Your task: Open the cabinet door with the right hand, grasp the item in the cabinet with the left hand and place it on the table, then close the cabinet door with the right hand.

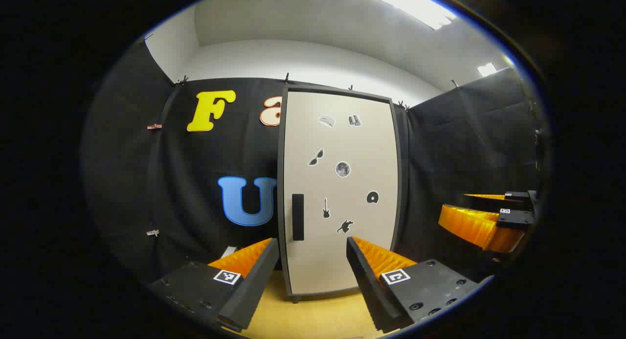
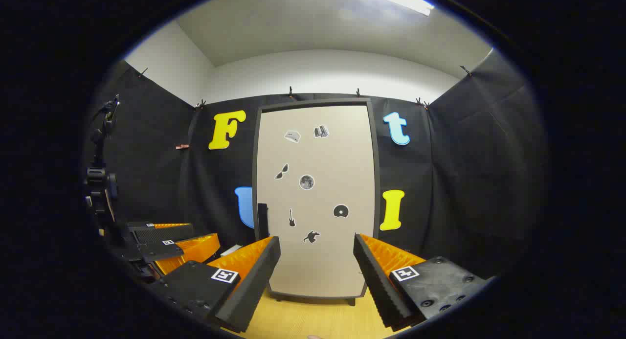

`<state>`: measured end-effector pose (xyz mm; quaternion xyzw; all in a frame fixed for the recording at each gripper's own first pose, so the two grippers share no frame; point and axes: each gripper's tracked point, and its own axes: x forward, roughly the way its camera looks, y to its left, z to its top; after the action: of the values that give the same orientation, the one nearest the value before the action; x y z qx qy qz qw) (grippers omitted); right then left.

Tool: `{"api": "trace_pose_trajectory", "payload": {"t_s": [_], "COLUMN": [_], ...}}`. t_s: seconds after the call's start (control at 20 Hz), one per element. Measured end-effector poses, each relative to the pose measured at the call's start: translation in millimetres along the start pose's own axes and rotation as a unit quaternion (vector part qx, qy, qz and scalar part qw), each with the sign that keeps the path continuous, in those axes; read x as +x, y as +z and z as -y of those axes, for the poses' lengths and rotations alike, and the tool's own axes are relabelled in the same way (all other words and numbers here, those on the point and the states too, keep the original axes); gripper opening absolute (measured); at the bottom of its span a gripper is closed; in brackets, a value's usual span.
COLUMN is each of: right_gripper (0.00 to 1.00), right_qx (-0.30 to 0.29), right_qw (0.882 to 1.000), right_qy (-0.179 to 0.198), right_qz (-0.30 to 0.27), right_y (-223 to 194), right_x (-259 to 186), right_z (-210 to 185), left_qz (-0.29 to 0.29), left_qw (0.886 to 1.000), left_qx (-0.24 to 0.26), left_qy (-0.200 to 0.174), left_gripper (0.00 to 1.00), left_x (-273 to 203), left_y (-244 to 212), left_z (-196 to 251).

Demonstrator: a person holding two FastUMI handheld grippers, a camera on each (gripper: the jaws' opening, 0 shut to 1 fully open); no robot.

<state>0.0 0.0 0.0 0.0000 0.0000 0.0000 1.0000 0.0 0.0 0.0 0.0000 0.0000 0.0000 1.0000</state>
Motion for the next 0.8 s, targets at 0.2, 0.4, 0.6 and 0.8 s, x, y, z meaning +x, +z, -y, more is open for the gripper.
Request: {"api": "trace_pose_trajectory", "payload": {"t_s": [0.2, 0.4, 0.6, 0.8], "right_gripper": [0.98, 0.98, 0.98, 0.98], "right_qx": [0.001, -0.004, -0.006, -0.006], "right_qw": [1.0, 1.0, 1.0, 1.0], "right_qy": [0.003, 0.004, -0.003, -0.01], "right_qz": [0.0, 0.005, 0.012, 0.005], "right_y": [-1.4, 1.4, 5.0, 0.7], "right_x": [3.8, 5.2, 4.1, 4.9], "right_z": [-2.5, -6.2, -5.6, -4.3], "left_qz": [-0.006, -0.002, 0.005, 0.007], "left_qw": [1.0, 1.0, 1.0, 1.0], "left_qx": [-0.009, -0.005, 0.0, 0.006], "left_qy": [-0.005, -0.005, -0.012, -0.02], "left_gripper": [0.89, 0.89, 0.89, 0.89], "left_x": [4.4, 7.0, 6.8, 6.6], "left_y": [-2.3, -0.3, 4.8, 6.1], "left_z": [-2.1, -4.7, -3.0, -0.1]}}
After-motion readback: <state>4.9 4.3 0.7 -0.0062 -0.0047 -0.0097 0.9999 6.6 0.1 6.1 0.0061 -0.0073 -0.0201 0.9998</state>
